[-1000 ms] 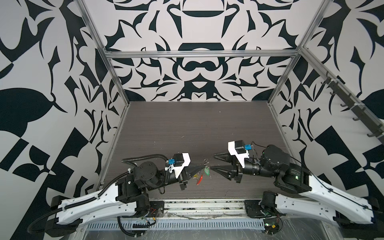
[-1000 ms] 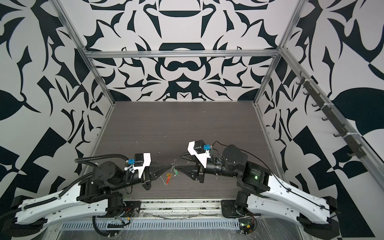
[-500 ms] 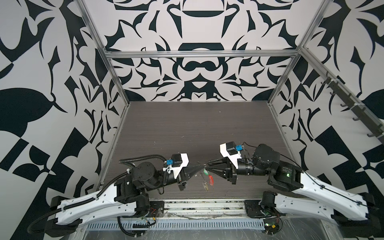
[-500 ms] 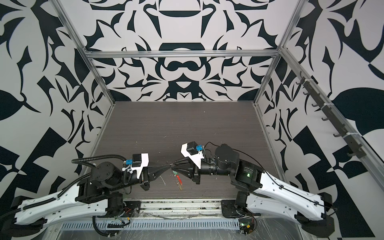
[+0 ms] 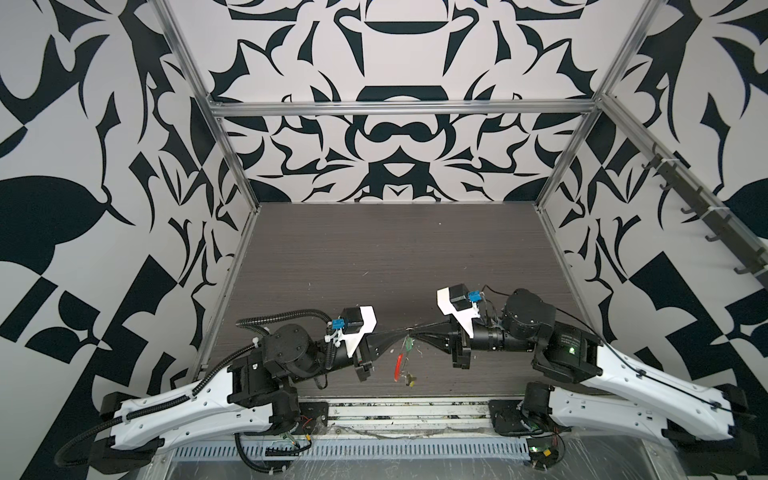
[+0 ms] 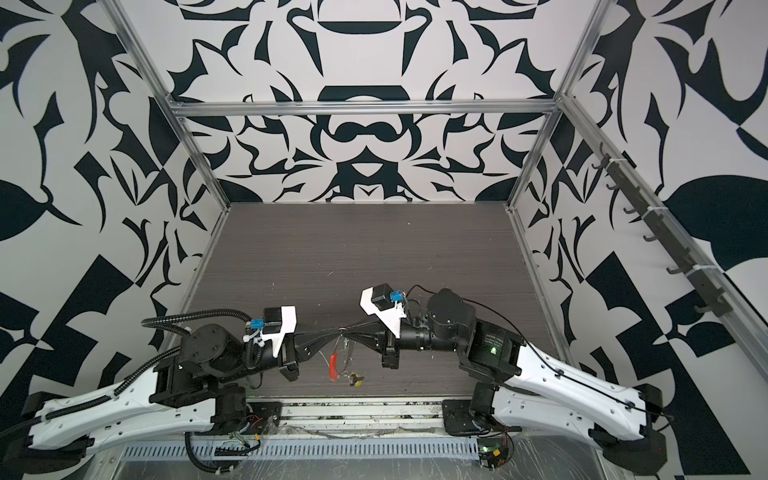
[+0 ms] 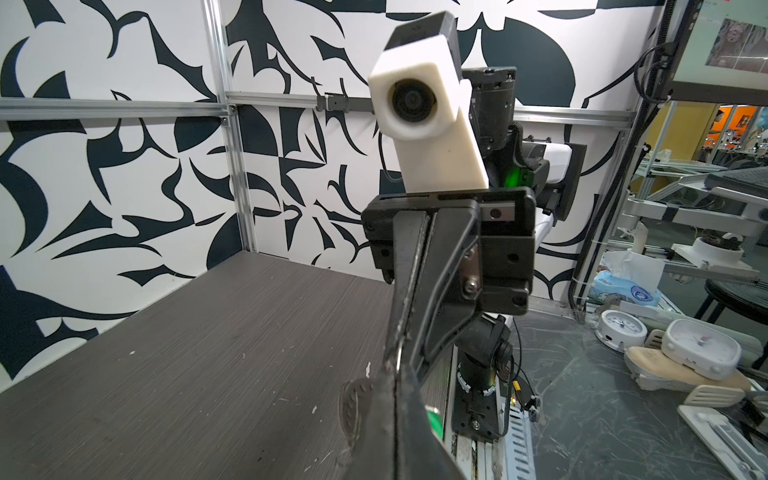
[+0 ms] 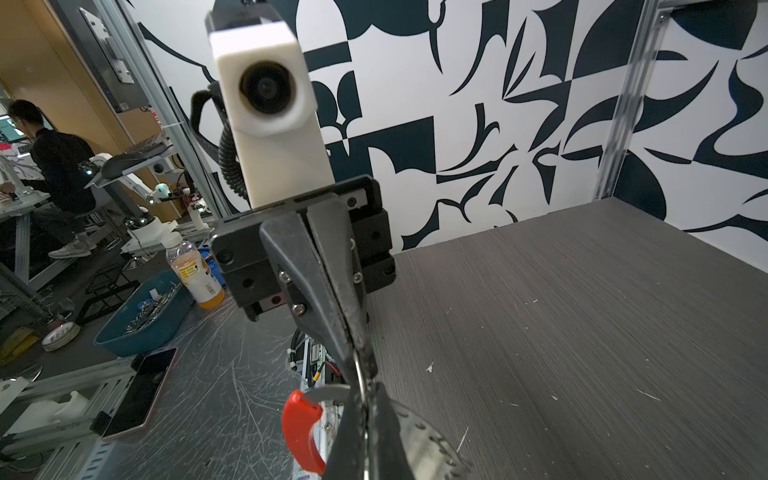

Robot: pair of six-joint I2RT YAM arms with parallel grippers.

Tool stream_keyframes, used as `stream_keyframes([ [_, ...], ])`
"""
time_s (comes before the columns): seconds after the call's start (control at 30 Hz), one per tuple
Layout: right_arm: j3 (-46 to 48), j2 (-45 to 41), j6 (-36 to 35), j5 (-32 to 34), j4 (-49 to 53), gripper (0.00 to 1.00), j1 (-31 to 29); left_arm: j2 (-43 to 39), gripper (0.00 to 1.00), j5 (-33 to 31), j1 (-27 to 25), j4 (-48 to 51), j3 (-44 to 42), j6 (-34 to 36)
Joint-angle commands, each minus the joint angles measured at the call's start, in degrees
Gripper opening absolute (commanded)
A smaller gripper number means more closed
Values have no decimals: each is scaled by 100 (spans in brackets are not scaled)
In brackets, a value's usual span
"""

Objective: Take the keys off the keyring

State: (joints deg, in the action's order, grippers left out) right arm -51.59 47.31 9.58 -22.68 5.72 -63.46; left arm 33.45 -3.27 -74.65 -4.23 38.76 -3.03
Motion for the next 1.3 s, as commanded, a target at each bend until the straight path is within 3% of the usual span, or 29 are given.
stream_keyframes([
  [0.0, -387, -35, -85, 228, 595, 0, -9, -89, 17, -337, 5, 160, 179, 21],
  [0.07, -664, 59, -211, 308, 1183, 0, 14, -144, 31, -521, 3, 464, 262, -14],
  [0.2, -1311, 396, -487, 379, 2307, 0, 31, -79, 42, -617, 4, 1179, 559, -55],
  [0.37, -1907, 831, -733, 331, 3076, 0, 43, 489, 44, -94, 4, 2029, 1089, -110],
  [0.6, -2481, 1292, -951, 237, 3722, 0, 49, 833, 44, 215, 19, 2492, 1400, -145],
  [1.17, -2804, 1597, -985, 131, 3857, 0, 78, 1154, 0, 320, 25, 2504, 1511, -110],
  [1.27, -2706, 1556, -921, 139, 3661, 0, 78, 1147, 0, 261, 29, 2311, 1436, -110],
])
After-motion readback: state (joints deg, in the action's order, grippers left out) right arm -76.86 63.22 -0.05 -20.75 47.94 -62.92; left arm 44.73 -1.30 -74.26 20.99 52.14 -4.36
